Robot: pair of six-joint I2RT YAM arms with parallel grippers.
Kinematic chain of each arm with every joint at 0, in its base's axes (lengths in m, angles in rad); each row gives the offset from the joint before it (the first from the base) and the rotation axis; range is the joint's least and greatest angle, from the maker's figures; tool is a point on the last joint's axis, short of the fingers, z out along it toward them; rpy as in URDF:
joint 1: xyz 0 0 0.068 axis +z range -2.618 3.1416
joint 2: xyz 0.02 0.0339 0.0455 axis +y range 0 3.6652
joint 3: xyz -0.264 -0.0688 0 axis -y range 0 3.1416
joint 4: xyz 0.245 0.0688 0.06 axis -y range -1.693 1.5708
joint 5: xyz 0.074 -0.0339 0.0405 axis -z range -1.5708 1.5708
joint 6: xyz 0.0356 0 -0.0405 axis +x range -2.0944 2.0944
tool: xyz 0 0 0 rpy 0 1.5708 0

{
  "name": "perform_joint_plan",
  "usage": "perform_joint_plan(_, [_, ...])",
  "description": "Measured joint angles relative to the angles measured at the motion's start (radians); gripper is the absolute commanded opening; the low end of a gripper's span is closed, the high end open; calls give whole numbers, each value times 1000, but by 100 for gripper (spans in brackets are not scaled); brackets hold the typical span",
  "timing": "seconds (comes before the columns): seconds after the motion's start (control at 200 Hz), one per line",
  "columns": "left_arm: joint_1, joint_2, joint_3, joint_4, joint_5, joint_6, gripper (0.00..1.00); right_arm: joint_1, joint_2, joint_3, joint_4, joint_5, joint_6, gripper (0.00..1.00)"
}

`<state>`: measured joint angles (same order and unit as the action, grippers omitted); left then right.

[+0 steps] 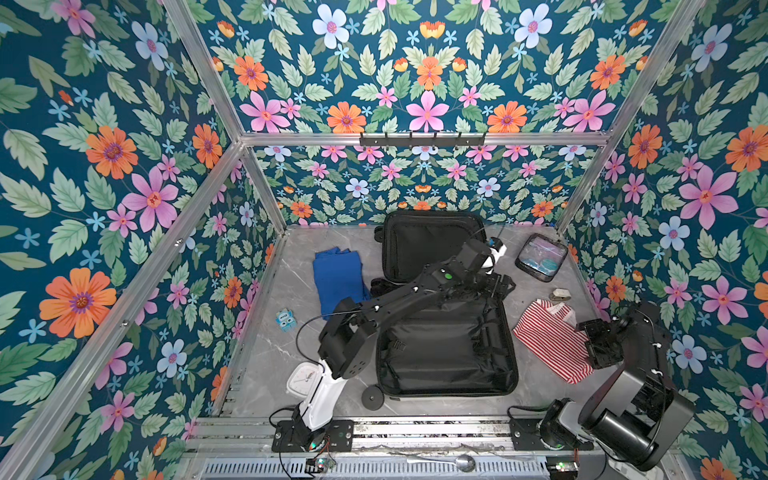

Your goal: Pack the luggage

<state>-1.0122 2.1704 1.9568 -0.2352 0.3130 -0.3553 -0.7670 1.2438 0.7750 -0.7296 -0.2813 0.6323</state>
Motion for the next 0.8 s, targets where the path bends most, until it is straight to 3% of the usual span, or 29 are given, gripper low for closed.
perform_joint_plan(0.245, [-56,266,307,-62,33,15,92,-16,44,-36,19,-17,-7,77])
perform_joint_plan(0.565, [-78,362,343,26,76,-37,90,-22,113,-51,69,-11,-12,73])
perform_joint_plan(0.8, [-47,421,350,79,85,-91,85,-22,101,-45,93,-15,-42,73])
